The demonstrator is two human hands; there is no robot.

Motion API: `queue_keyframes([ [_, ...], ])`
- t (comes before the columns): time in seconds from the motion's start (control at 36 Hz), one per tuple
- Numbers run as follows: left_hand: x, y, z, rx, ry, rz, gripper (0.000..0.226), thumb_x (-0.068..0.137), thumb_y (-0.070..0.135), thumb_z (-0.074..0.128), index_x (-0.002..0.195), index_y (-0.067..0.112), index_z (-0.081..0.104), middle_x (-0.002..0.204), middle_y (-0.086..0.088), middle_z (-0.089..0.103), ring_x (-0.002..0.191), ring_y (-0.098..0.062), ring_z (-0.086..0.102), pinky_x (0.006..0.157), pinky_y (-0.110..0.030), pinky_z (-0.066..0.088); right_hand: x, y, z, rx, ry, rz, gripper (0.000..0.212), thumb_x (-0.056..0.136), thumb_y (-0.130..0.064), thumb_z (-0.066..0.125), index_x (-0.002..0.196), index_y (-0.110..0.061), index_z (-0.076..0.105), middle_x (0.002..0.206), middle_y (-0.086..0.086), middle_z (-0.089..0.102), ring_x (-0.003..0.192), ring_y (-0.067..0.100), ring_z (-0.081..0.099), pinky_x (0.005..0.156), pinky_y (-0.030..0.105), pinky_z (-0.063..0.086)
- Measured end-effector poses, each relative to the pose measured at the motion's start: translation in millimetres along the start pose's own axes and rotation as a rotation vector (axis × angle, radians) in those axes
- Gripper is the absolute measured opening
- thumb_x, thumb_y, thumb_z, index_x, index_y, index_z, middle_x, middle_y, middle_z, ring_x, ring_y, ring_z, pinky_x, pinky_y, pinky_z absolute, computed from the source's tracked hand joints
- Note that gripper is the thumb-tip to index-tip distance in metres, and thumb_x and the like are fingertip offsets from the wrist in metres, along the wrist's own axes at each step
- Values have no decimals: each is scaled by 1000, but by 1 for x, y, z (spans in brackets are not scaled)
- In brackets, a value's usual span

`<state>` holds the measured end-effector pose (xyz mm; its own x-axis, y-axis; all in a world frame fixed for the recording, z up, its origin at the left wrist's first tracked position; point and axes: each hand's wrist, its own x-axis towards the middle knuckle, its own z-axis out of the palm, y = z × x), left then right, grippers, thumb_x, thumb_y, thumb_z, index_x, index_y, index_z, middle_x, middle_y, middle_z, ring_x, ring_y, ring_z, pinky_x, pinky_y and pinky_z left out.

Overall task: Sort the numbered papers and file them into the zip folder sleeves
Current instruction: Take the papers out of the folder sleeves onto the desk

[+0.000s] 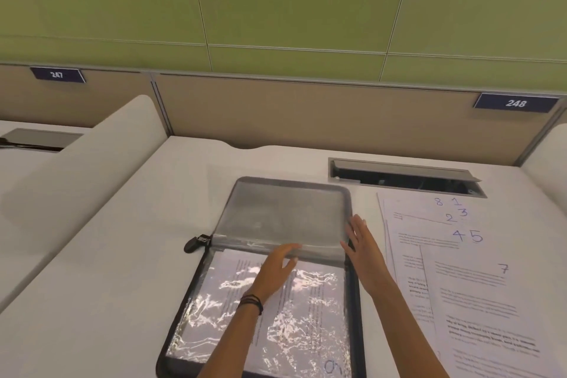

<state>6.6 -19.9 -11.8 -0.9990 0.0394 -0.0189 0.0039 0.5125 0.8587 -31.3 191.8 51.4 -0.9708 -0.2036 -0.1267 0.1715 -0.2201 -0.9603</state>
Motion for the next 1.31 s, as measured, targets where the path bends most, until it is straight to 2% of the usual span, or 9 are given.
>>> queue_keyframes([
  [0.08,-1,-14,11,43,-9,-5,36,98,19,47,132,31,45,140,13,38,135,-7,31,113,-21,20,-4,5,-3,-62,13,-13,124,52,-84,61,147,-21,13,151,-11,24,139,15,28,114,38,25],
  [0.22,-1,-30,27,220,86,65,40,96,30,42,136,25,47,146,13,29,137,-2,17,119,-33,9,-10,17,-9,-144,45,7,120,47,-87,60,144,-24,26,139,-22,36,133,12,37,102,19,36],
  [0.33,-3,-34,34,373,108,94,55,92,54,26,140,32,40,152,13,22,138,0,10,119,-28,4,-17,29,-17,-214,42,65,120,43,-88,61,141,-27,29,142,-13,36,131,11,38,107,29,33],
  [0.5,-2,-33,35,444,87,95,73,86,73,11,143,33,35,154,11,22,144,-11,15,120,-32,7,-32,55,-25,-370,-8,113,106,47,-92,51,135,-37,30,135,-25,35,124,0,38,106,26,29],
  [0.64,-4,-29,33,512,37,81,89,76,83,4,146,32,29,157,9,13,146,-12,6,118,-30,-2,-36,74,-28,-461,-63,102,50,91,-45,53,137,-32,39,137,-14,48,126,10,47,101,27,43],
  [0.69,-4,-28,33,551,13,68,95,71,87,4,146,33,26,157,10,9,146,-12,3,117,-30,-5,-36,83,-30,-474,-61,87,44,96,-28,50,138,-31,38,137,-14,48,125,8,48,100,23,44],
  [1.0,-5,-26,33,588,-42,44,104,64,91,-1,149,33,17,158,8,-1,146,-14,-4,112,-28,-12,-48,116,-42,-537,68,5,38,96,-34,45,133,-26,47,132,-9,55,120,13,54,104,40,43],
  [1.22,-4,-26,32,560,-63,29,103,66,90,2,149,31,20,158,8,2,146,-14,-1,112,-28,-9,-58,117,-45,-618,124,-35,27,97,-12,47,120,-20,58,119,-9,61,111,9,57,91,11,43],
  [1.31,-5,-23,31,558,-62,18,82,83,78,26,148,29,22,158,7,5,147,-15,1,113,-28,-7,-61,116,-44,-638,134,-47,24,95,-8,49,114,-19,60,114,-9,61,106,7,58,86,4,41],
])
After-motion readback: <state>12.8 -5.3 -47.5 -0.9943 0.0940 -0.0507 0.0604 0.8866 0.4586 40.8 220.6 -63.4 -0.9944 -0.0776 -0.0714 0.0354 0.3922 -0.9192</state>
